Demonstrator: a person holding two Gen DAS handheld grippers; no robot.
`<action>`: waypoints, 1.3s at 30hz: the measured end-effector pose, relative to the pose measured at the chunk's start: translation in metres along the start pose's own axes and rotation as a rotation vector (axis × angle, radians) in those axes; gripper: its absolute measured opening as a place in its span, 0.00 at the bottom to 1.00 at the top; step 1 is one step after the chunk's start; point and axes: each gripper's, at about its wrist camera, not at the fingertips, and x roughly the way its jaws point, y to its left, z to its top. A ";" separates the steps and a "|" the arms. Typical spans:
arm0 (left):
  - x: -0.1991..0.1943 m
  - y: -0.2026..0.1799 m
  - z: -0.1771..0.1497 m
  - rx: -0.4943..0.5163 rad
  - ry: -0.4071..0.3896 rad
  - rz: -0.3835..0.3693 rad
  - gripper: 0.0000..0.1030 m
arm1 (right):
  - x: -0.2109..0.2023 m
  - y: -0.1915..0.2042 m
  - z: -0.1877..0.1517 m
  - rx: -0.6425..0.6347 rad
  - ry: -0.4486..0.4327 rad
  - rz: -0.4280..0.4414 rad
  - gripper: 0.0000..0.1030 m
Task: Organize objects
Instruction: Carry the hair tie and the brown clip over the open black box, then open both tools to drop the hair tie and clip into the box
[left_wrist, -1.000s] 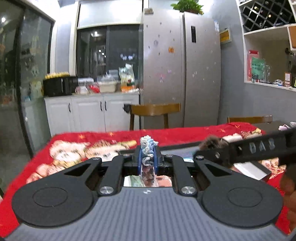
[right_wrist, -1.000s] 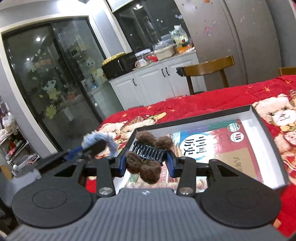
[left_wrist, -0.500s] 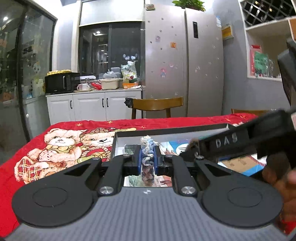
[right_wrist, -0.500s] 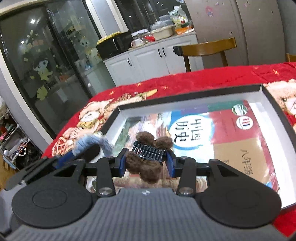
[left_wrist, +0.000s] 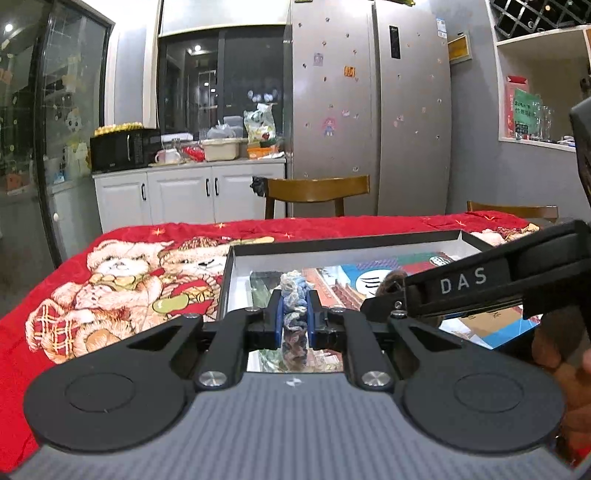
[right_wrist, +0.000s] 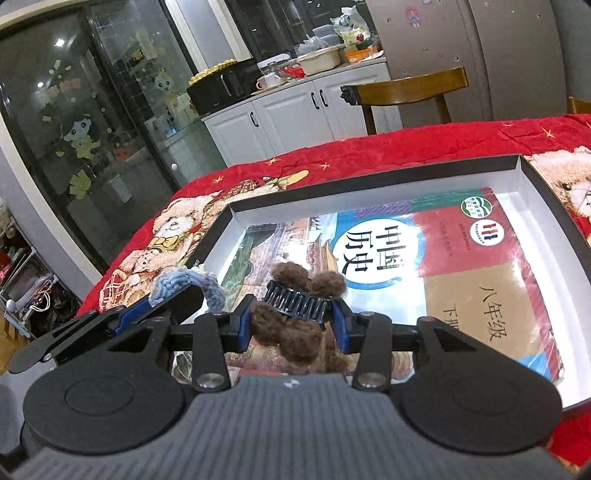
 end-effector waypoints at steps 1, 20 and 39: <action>0.000 0.001 0.000 -0.005 0.003 0.000 0.15 | 0.000 0.000 0.000 -0.001 0.000 -0.001 0.45; 0.024 0.009 0.000 -0.045 0.131 -0.007 0.15 | 0.004 -0.007 -0.002 0.033 0.009 0.016 0.49; -0.045 0.053 0.045 -0.214 -0.025 -0.143 0.68 | -0.085 0.012 0.014 0.046 -0.142 0.044 0.86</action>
